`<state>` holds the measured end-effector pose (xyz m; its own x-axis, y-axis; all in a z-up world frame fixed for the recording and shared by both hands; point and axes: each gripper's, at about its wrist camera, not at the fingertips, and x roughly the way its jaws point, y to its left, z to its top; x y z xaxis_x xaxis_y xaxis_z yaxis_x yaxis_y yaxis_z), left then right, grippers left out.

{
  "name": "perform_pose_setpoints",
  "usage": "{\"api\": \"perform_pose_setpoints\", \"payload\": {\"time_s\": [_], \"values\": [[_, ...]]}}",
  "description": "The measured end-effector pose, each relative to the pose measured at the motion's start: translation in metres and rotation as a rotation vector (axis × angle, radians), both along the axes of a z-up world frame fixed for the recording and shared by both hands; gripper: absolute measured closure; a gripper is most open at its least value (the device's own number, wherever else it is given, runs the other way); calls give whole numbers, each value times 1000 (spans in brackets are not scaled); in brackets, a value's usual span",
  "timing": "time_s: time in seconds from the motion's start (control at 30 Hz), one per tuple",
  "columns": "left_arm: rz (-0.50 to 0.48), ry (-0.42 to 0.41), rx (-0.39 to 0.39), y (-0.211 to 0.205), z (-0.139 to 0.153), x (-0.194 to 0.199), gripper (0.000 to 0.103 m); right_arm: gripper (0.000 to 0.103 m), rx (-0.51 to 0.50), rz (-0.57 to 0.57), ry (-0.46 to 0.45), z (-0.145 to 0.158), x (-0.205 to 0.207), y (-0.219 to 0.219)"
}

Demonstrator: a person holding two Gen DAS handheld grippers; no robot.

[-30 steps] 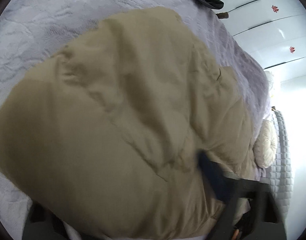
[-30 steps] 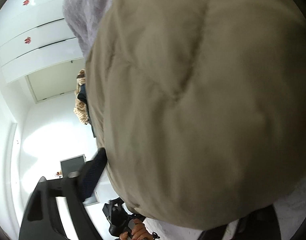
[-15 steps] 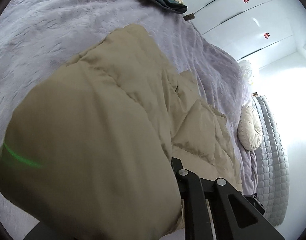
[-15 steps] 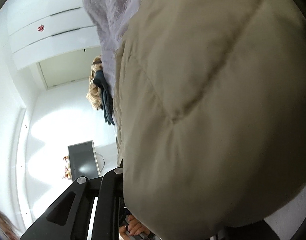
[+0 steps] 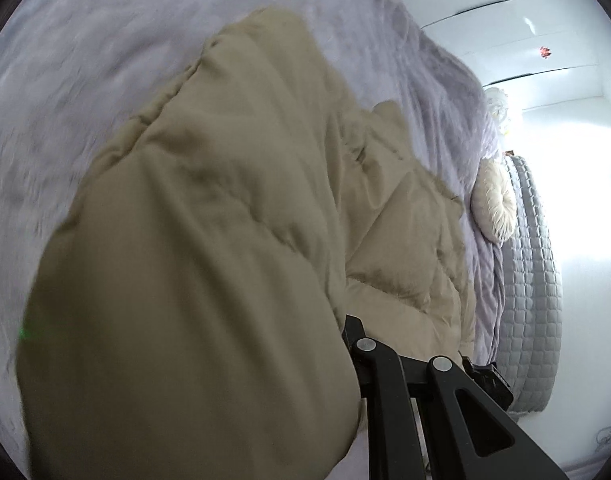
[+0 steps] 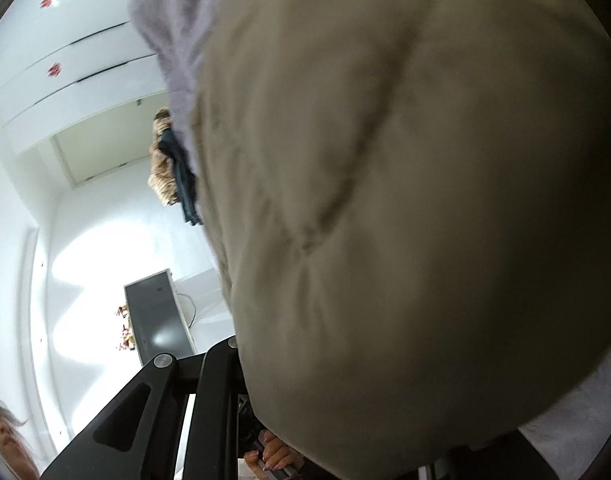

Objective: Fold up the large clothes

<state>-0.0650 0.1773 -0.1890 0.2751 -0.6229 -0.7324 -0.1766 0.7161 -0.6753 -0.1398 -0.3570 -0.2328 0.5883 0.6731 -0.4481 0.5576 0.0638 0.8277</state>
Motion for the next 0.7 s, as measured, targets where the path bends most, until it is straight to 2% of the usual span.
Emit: {"api": "perform_pose_setpoints", "payload": {"time_s": [0.1,0.13,0.2,0.23,0.27,0.37,0.43,0.47,0.57,0.7], "values": [[11,42,9,3,-14,-6,84,78,-11,-5,29,-9,1,0],[16,52,13,5,-16,-8,79,75,-18,-2,32,-9,3,1],[18,70,70,4,-13,-9,63,71,-26,0,46,-8,4,2],[19,86,127,5,-10,-11,48,67,-30,0,59,-6,6,3],[18,95,167,6,-6,-14,41,63,-41,4,87,-4,6,4],[9,120,207,10,7,-19,41,49,-93,30,144,8,10,9],[-16,135,249,13,16,-24,41,28,-133,50,170,20,9,12],[-36,136,273,15,22,-25,41,24,-155,58,176,27,8,13],[-78,131,322,22,37,-30,41,23,-208,88,197,48,1,14],[-101,116,393,30,58,-38,41,23,-267,140,225,72,17,28]]}}
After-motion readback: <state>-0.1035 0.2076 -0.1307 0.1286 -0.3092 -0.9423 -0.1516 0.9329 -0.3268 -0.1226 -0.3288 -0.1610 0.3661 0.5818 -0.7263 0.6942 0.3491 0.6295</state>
